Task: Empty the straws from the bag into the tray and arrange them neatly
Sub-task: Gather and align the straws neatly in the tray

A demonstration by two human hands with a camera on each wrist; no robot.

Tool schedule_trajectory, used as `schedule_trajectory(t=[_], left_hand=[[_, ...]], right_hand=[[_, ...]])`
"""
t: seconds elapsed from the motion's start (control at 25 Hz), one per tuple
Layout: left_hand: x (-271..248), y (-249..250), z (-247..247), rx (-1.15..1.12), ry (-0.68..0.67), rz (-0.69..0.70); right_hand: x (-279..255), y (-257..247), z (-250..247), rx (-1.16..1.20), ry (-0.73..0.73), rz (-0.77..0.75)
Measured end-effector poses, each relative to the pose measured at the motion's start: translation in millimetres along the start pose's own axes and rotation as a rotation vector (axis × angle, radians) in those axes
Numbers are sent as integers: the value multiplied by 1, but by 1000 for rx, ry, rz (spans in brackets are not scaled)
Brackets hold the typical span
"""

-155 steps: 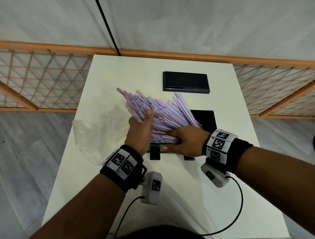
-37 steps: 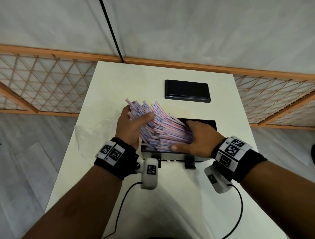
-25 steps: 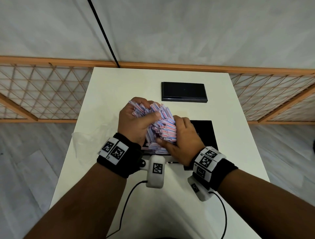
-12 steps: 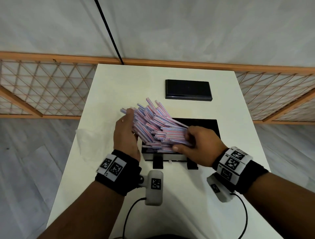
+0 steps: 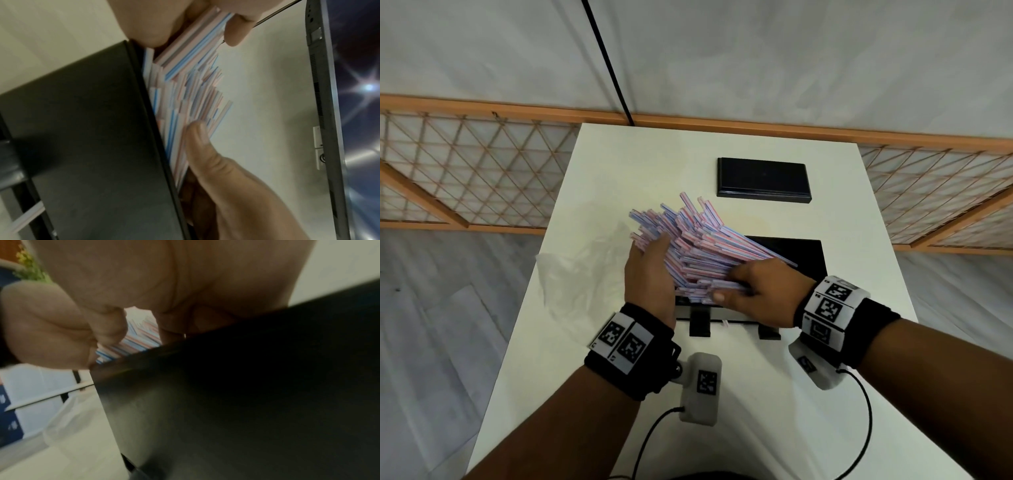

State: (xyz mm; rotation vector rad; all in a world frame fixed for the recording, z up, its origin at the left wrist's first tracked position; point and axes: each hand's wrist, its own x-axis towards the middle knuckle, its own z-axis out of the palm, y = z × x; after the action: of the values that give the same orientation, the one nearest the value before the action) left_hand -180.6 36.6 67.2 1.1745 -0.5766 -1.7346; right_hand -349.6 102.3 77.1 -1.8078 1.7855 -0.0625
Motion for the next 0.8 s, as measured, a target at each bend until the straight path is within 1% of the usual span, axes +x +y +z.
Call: schedule_trajectory(t=[0.16,0.32,0.48,0.64,0.8], left_hand=[[2,-1,-1,-3,18,29],[3,-5,3,-45,19,27],[2,-7,1,-42,18,79],[3,-7,-2,-9,3,75],[4,-8,-3,10,-14,83]], right_hand=[[-6,-10,-10,-40,-130,30],[5,-12,-8,9,-199,80],[14,-16,-9,58,-318,107],[21,-23,-9,65,-364,133],[21,-26,-11,146,-385,164]])
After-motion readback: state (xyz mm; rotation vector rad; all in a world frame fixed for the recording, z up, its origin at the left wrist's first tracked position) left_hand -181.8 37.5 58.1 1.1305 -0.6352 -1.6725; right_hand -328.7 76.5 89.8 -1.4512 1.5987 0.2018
